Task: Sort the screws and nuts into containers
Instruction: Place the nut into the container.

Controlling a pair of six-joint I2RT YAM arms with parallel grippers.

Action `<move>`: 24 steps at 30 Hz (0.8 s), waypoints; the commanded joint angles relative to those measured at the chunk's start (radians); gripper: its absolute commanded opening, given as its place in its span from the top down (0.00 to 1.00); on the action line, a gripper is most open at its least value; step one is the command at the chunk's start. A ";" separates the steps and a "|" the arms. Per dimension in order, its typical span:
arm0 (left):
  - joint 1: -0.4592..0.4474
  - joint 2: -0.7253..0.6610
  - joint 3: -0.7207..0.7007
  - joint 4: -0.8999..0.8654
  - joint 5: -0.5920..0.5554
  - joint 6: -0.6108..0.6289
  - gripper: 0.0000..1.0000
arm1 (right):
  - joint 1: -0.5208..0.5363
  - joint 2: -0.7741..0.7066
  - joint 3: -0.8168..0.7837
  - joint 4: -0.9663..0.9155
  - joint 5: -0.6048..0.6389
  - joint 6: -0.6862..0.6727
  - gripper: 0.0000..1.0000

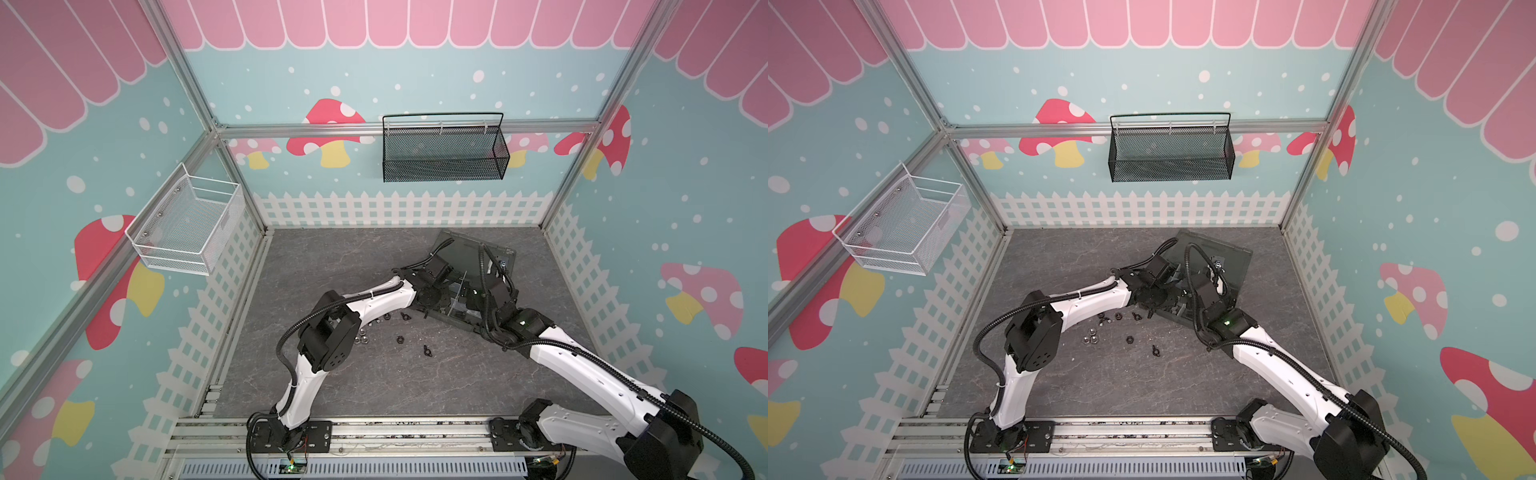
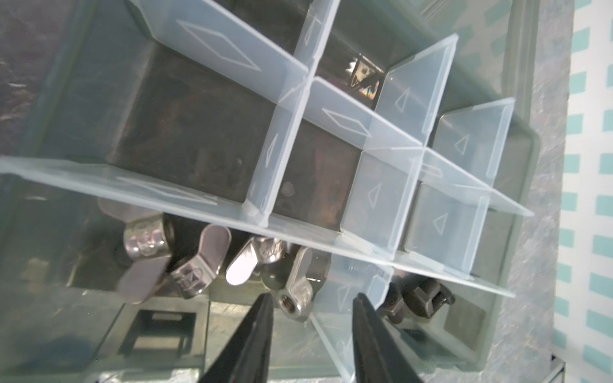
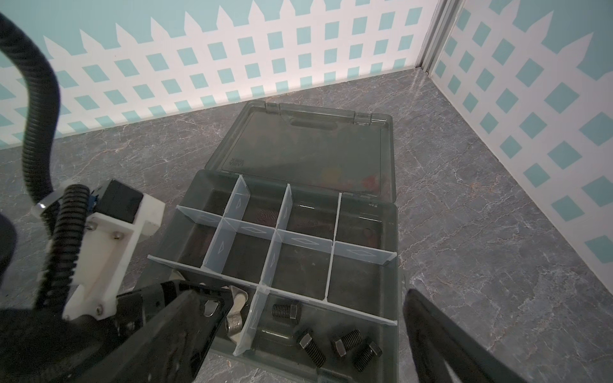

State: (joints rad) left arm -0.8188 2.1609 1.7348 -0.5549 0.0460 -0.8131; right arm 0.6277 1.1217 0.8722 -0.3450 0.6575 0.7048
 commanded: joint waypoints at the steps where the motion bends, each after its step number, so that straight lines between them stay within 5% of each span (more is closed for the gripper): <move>1: -0.001 -0.010 0.023 0.012 -0.007 -0.014 0.56 | -0.003 -0.012 -0.012 -0.008 0.005 0.017 0.03; 8: 0.013 -0.148 -0.096 0.046 -0.103 -0.024 0.45 | -0.002 -0.031 -0.020 -0.001 -0.013 0.007 0.03; 17: 0.101 -0.444 -0.415 0.149 -0.241 -0.125 0.01 | -0.001 -0.008 -0.021 0.067 -0.163 -0.088 0.00; 24: 0.169 -0.663 -0.660 0.190 -0.350 -0.220 0.00 | 0.009 0.093 -0.005 0.087 -0.335 -0.130 0.13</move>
State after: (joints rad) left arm -0.6670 1.5452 1.1378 -0.3965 -0.2260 -0.9611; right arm 0.6292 1.1751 0.8558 -0.2752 0.4179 0.5999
